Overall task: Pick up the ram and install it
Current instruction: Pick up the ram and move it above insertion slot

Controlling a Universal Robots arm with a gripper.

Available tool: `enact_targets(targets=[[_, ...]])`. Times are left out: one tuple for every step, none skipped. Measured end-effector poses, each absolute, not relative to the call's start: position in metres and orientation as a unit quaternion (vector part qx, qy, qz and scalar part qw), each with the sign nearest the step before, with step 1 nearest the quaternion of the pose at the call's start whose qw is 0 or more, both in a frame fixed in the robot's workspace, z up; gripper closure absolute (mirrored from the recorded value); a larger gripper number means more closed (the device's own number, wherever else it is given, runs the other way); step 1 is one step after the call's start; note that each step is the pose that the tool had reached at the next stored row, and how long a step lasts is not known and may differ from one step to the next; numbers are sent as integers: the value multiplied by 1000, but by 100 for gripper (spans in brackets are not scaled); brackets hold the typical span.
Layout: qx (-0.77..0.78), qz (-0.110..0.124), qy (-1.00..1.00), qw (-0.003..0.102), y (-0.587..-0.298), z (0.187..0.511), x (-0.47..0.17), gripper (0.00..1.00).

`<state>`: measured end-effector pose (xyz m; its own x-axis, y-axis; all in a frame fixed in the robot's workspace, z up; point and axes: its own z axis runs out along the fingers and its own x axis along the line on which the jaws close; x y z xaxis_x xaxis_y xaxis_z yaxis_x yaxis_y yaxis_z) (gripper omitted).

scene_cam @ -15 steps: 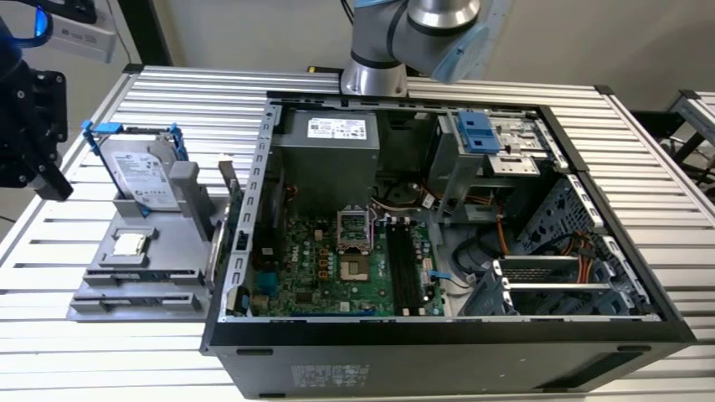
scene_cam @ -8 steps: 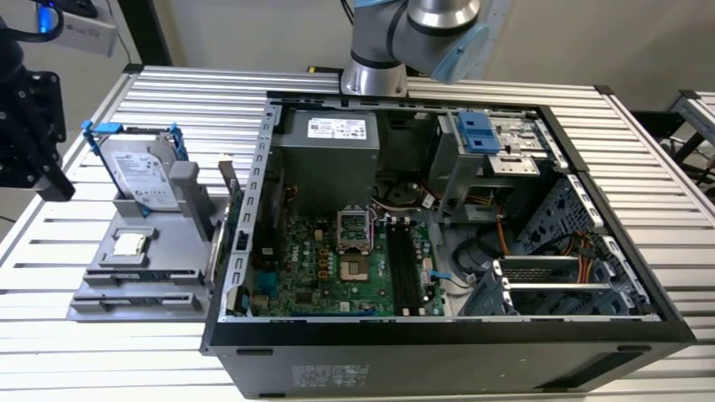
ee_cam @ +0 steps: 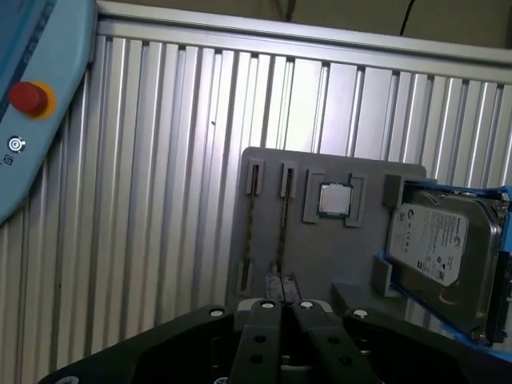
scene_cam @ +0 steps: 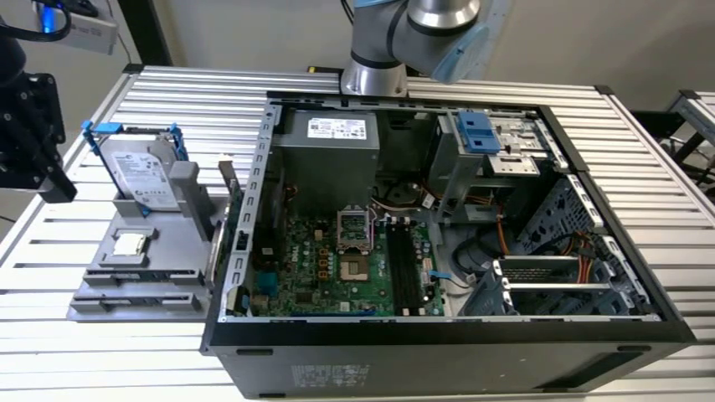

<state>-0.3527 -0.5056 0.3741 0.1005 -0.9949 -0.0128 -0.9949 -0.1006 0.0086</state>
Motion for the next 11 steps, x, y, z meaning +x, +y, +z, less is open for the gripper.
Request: enact_targets(targets=[[-742,8,670,2,-506,374,-353,100],[-743,9,670,4,-506,374,-353,100],[-743,11,670,5,-506,373,-353,100],[-743,12,670,7,-506,373,-353,100],[-743,13,670,7,-506,373,-353,100],[-743,13,670,8,-506,373,-353,100],[-743,14,670,8,-506,373,-353,100],[-742,14,670,8,-506,373,-353,100],[-742,14,670,8,-506,373,-353,100],[-742,14,670,8,-506,373,-353,100],[-742,14,670,8,-506,373,-353,100]])
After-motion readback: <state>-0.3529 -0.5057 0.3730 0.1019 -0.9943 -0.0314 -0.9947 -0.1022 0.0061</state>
